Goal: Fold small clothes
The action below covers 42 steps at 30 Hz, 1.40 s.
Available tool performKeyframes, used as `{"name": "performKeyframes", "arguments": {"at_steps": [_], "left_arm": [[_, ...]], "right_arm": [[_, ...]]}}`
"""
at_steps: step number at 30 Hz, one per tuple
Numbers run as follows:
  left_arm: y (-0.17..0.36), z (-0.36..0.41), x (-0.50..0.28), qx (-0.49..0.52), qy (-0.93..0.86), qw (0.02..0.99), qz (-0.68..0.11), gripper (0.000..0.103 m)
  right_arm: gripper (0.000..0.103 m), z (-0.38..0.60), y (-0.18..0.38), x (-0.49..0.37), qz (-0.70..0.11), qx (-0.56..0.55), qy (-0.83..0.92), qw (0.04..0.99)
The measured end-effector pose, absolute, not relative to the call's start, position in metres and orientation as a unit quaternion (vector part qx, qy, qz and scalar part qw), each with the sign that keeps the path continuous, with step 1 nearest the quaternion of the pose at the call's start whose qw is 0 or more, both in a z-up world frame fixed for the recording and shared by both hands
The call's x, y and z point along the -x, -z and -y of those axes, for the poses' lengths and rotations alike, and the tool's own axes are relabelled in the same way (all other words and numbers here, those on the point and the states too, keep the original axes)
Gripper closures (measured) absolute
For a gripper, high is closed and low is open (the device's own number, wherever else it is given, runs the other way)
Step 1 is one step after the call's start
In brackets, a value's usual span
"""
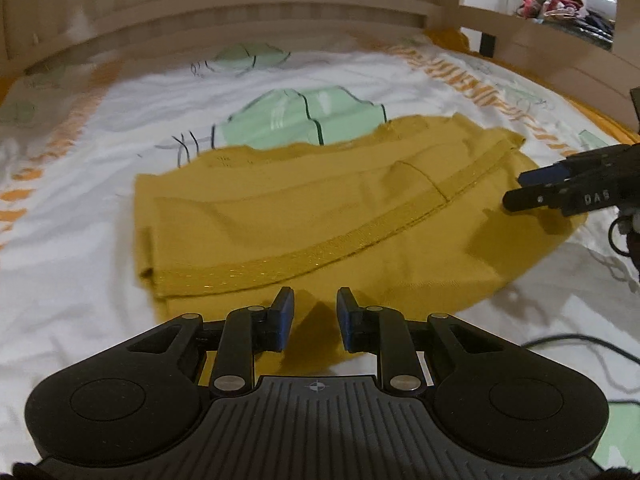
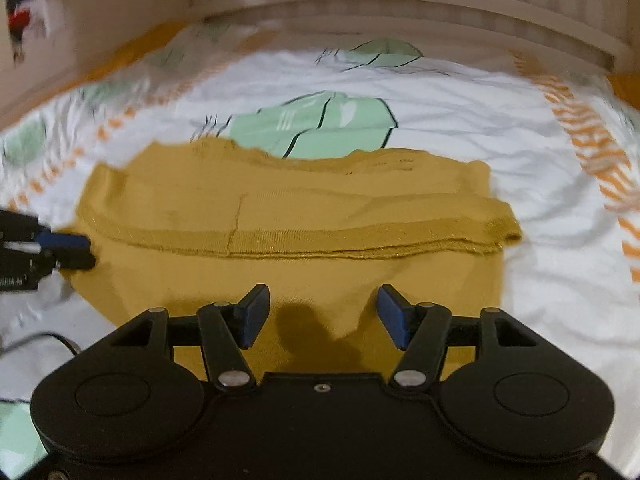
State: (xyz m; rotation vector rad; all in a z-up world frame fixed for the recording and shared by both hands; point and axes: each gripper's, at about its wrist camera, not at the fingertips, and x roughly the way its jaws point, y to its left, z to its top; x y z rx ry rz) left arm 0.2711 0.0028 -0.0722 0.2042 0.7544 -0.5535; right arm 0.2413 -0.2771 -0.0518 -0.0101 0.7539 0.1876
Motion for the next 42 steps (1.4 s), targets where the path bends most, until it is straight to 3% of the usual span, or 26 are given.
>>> {"name": "performKeyframes", "arguments": {"at_steps": [9, 21, 37, 42], "left_arm": [[0.072, 0.003, -0.328, -0.080, 0.242, 0.887, -0.386, 0.080], [0.056, -0.021, -0.406, -0.012, 0.161, 0.906, -0.392, 0.080], [0.052, -0.079, -0.382, 0.055, 0.152, 0.900, -0.406, 0.077], [0.057, -0.067, -0.377, 0.041, 0.174, 0.894, -0.410, 0.068]], "right_arm": [[0.030, 0.259, 0.056, -0.290, -0.388, 0.076, -0.088, 0.914], [0.030, 0.286, 0.048, -0.362, -0.376, 0.004, -0.038, 0.926], [0.023, 0.292, 0.042, -0.270, -0.317, -0.100, -0.069, 0.941], [0.017, 0.302, 0.049, -0.255, -0.304, -0.127, -0.059, 0.942]]}}
